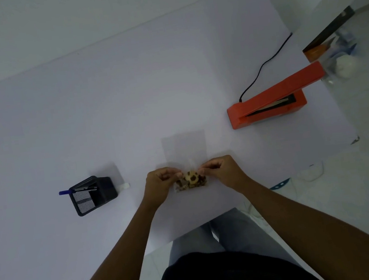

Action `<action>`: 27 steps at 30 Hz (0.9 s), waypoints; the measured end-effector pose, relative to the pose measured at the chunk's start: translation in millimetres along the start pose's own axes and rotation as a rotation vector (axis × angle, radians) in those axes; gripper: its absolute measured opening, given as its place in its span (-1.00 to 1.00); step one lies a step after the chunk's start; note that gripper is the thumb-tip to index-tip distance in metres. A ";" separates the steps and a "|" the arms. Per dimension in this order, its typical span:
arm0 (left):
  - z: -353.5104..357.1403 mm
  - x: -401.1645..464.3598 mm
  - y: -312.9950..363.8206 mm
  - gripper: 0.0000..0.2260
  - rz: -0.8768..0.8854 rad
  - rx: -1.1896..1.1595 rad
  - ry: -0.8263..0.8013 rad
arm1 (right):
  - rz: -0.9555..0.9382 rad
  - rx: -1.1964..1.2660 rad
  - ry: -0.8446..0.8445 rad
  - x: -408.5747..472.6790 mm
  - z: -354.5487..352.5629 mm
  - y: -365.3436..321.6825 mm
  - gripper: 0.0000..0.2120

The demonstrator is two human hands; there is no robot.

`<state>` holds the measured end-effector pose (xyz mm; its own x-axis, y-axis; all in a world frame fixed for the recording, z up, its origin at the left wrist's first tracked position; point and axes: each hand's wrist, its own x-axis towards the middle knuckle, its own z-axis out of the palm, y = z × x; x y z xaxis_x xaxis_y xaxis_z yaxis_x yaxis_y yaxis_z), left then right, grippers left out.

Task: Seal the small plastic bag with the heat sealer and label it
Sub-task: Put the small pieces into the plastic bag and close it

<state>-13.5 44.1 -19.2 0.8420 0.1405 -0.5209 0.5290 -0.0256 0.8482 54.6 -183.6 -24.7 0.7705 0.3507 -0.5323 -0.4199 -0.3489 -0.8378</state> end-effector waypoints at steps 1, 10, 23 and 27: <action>-1.0 0.3 0.0 -0.90 -0.003 -0.011 -0.004 | 0.006 -0.010 0.002 0.9 -1.3 0.3 -0.83; -3.2 8.8 1.9 -0.92 -0.042 0.021 0.012 | 0.053 -0.070 0.065 1.2 -0.8 -3.6 -0.84; 11.0 9.7 -2.5 -0.73 -0.020 0.810 0.124 | 0.396 -0.004 0.070 -4.1 4.8 -1.2 -0.74; 24.5 3.5 3.4 -0.79 -0.023 0.774 0.224 | 0.435 0.004 0.106 -3.9 8.8 -7.4 -0.71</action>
<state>-6.2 20.2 -20.5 0.8321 0.3422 -0.4364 0.5383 -0.6874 0.4875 50.5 -174.7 -17.5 0.5667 0.0815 -0.8199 -0.7175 -0.4405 -0.5396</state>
